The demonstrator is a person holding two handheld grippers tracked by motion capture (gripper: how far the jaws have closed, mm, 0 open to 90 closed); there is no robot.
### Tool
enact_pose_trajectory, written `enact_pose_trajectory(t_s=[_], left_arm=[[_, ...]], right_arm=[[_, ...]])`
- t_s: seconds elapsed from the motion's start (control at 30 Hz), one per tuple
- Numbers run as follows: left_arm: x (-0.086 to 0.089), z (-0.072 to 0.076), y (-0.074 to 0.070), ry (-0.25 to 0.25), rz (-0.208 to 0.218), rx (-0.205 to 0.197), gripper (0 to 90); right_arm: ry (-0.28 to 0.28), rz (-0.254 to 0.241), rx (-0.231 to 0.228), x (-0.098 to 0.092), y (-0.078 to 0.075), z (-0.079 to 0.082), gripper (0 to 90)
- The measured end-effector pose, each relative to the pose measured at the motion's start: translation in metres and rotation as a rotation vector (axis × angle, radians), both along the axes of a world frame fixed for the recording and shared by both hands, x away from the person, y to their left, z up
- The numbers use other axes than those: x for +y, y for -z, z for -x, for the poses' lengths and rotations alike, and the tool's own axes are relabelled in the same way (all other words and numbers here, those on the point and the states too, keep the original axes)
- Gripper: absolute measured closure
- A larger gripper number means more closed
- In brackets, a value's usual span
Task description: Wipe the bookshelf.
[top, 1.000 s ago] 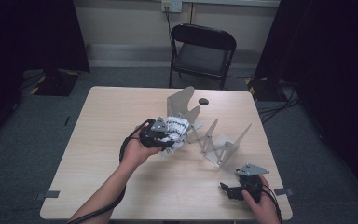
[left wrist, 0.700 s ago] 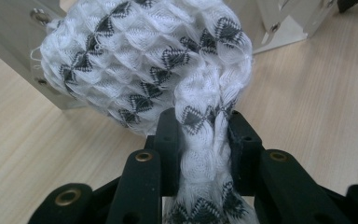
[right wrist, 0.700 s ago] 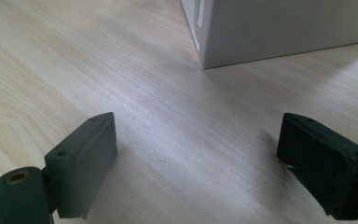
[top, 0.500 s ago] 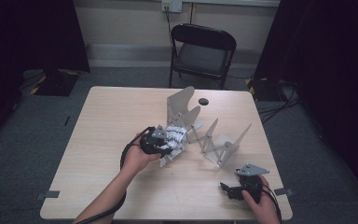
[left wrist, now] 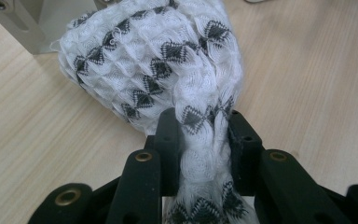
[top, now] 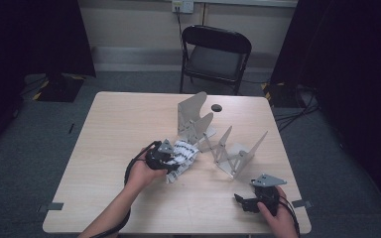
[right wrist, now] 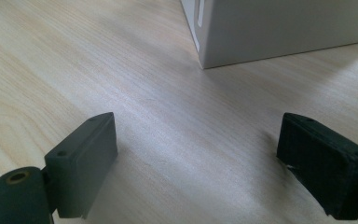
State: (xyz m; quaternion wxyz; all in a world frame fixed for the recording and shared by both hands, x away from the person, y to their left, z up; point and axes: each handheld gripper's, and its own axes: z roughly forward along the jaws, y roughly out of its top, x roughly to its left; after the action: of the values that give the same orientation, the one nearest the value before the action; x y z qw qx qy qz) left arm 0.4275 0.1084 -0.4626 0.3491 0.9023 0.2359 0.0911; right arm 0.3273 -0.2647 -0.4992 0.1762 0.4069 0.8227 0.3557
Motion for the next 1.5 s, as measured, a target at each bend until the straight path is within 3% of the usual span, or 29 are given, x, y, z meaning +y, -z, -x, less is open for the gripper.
enact_pose_trajectory(t_s=[0.1, 0.3, 0.57, 0.6, 0.77, 0.87, 1.07, 1.5], left_arm=[[0.004, 0.001, -0.004, -0.002, -0.010, 0.004, 70.2], [0.011, 0.002, -0.027, -0.014, 0.029, -0.017, 70.4], [0.013, 0.003, -0.088, 0.014, 0.033, -0.135, 70.5], [0.012, 0.002, -0.100, 0.017, 0.036, -0.158, 70.4], [0.001, -0.001, -0.121, 0.026, 0.076, -0.199, 70.4], [-0.006, -0.003, -0.120, 0.030, 0.076, -0.202, 70.3], [-0.022, -0.006, -0.092, 0.051, 0.054, -0.145, 70.3], [-0.025, -0.005, -0.055, 0.039, 0.052, -0.071, 70.2]], right_arm=[[0.000, 0.000, 0.000, 0.000, 0.000, 0.000, 11.4], [0.000, 0.000, 0.000, 0.000, 0.000, 0.000, 11.4], [0.000, 0.000, 0.000, 0.000, 0.000, 0.000, 11.4], [0.000, 0.000, 0.000, 0.000, 0.000, 0.000, 11.4], [0.000, 0.000, 0.000, 0.000, 0.000, 0.000, 11.4], [0.000, 0.000, -0.001, 0.000, 0.000, 0.000, 11.4], [0.000, 0.000, 0.000, 0.000, 0.000, 0.000, 11.4], [0.000, 0.000, 0.000, 0.000, 0.000, 0.000, 11.4]])
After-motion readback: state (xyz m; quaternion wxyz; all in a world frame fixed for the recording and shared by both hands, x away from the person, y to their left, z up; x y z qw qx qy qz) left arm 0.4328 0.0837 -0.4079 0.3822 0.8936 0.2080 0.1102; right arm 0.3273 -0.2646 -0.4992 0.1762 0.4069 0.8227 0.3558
